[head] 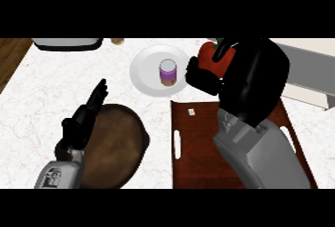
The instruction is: Pick the bell pepper from the tray and place it in the tiered shelf
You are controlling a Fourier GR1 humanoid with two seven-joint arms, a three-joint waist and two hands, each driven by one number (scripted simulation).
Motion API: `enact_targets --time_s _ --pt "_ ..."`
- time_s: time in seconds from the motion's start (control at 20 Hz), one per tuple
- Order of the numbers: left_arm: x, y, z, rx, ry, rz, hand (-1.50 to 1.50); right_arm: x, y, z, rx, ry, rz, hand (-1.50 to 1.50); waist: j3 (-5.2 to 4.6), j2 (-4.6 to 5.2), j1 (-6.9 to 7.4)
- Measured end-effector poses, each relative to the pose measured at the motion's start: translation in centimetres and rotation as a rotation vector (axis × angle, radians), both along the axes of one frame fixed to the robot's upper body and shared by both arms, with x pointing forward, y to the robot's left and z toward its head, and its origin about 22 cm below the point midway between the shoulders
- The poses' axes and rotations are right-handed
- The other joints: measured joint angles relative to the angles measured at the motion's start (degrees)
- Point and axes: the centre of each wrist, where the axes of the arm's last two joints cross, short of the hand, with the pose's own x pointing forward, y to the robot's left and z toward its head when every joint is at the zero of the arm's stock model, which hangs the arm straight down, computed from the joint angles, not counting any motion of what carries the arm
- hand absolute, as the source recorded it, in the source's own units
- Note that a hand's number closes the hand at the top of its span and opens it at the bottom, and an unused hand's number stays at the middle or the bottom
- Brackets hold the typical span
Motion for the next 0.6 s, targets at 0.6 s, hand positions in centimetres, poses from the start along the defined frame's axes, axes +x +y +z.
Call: enact_targets --time_s 0.6 --pt "0.6 -0.4 0.1 0.001 -0.003 -0.003 0.0 2.5 -5.7 5.8 -0.052 -0.054 -0.199 1.5 0.02 0.27 0.12"
